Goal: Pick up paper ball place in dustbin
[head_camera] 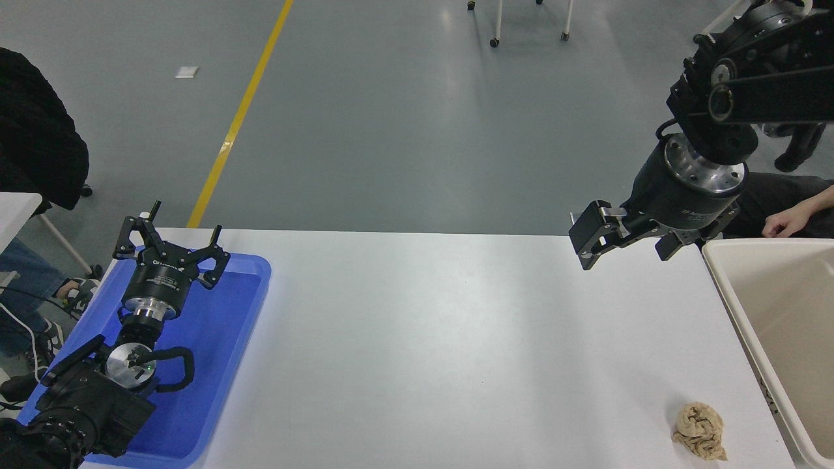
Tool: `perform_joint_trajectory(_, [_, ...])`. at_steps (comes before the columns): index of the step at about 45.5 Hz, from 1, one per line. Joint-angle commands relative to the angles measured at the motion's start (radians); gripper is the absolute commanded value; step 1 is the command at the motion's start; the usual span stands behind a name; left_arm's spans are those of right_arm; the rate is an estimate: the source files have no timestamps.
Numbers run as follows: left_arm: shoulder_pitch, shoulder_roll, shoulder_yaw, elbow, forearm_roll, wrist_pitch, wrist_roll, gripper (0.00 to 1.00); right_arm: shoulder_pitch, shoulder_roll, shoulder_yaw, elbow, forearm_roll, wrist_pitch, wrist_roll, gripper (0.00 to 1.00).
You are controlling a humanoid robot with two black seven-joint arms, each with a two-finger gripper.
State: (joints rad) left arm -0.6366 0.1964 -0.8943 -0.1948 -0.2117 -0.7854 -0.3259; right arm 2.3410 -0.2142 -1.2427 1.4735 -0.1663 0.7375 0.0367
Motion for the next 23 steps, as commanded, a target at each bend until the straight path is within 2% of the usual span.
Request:
perform_joint_trajectory(1, [0.000, 0.000, 0.000, 0.000, 0.000, 0.000, -0.001, 1.00, 0.001, -0.002, 0.000, 0.001, -0.001, -0.009, 0.000, 1.00])
perform_joint_trajectory(23, [0.000, -0.002, 0.000, 0.000, 0.000, 0.000, -0.001, 1.00, -0.020, 0.022, 0.003, -0.005, -0.004, -0.010, 0.000, 1.00])
